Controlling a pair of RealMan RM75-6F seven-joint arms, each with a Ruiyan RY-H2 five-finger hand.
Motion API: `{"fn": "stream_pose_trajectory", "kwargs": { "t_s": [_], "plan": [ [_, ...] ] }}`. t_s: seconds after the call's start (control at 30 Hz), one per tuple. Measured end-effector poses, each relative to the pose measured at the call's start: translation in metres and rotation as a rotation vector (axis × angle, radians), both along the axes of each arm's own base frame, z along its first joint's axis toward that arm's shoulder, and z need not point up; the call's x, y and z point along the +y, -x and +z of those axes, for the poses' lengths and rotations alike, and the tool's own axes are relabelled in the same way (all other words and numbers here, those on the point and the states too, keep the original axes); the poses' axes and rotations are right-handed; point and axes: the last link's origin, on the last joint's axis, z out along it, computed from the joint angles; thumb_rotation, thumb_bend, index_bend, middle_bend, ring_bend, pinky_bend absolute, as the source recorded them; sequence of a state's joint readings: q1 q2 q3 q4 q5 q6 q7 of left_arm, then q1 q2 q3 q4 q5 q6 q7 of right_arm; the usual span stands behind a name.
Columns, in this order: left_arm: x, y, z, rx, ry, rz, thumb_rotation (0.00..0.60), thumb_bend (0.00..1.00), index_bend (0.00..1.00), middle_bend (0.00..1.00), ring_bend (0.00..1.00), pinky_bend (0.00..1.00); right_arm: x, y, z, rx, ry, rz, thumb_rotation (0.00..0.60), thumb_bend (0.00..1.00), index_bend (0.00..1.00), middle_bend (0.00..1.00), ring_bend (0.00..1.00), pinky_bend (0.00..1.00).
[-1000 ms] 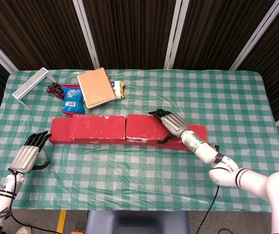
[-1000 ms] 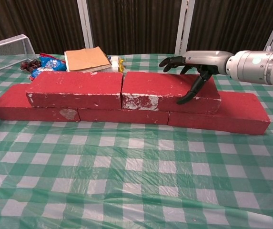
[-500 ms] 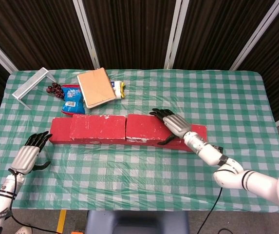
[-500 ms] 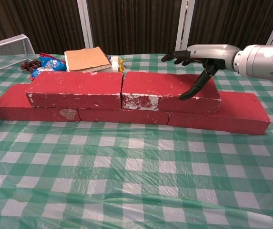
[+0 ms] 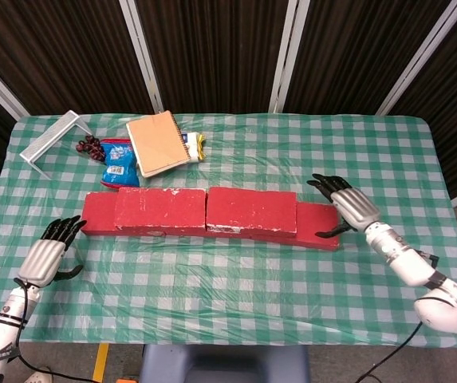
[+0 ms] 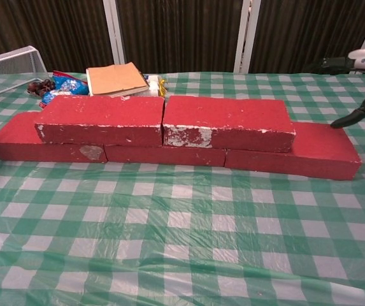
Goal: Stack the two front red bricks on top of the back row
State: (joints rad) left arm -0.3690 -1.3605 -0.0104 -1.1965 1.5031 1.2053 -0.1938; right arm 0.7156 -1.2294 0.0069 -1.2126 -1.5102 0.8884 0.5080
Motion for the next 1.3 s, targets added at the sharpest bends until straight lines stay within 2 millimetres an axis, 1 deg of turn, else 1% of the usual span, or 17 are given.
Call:
{"fn": "stream_pose_trajectory", "kwargs": {
  "t_s": [0.13, 0.23, 0.4, 0.53, 0.9, 1.13, 1.3],
  "plan": [
    [0.000, 0.000, -0.001, 0.000, 0.001, 0.002, 0.600, 0.26, 0.00, 0.00, 0.00, 0.02, 0.004, 0.019, -0.005, 0.039, -0.020, -0.046, 0.564, 0.07, 0.24, 0.03, 0.00, 0.04],
    [0.000, 0.000, -0.002, 0.002, 0.003, 0.004, 0.600, 0.26, 0.00, 0.00, 0.00, 0.02, 0.005, 0.023, -0.014, 0.043, -0.044, -0.057, 0.562, 0.07, 0.28, 0.03, 0.00, 0.03],
    [0.001, 0.001, -0.002, 0.003, 0.002, 0.006, 0.600, 0.26, 0.00, 0.00, 0.00, 0.02, 0.005, 0.013, -0.027, 0.038, -0.084, -0.026, 0.544, 0.07, 0.31, 0.03, 0.00, 0.03],
    [0.001, 0.001, -0.001, 0.002, 0.001, 0.007, 0.600, 0.26, 0.00, 0.00, 0.00, 0.02, 0.005, 0.006, -0.033, 0.021, -0.097, -0.017, 0.542, 0.07, 0.32, 0.03, 0.00, 0.03],
    [0.002, 0.002, 0.000, -0.003, 0.001, 0.013, 0.600, 0.26, 0.00, 0.00, 0.00, 0.02, 0.001, -0.010, -0.052, -0.011, -0.127, -0.006, 0.539, 0.07, 0.32, 0.03, 0.00, 0.03],
    [0.002, 0.002, 0.001, -0.005, 0.000, 0.011, 0.600, 0.26, 0.00, 0.00, 0.00, 0.02, 0.001, -0.012, -0.053, -0.011, -0.126, 0.001, 0.538, 0.07, 0.31, 0.03, 0.00, 0.03],
    [0.001, 0.001, 0.001, -0.007, -0.004, 0.008, 0.600, 0.26, 0.00, 0.00, 0.00, 0.02, 0.006, -0.007, -0.046, -0.011, -0.110, -0.002, 0.538, 0.07, 0.29, 0.03, 0.00, 0.03]
  ]
}}
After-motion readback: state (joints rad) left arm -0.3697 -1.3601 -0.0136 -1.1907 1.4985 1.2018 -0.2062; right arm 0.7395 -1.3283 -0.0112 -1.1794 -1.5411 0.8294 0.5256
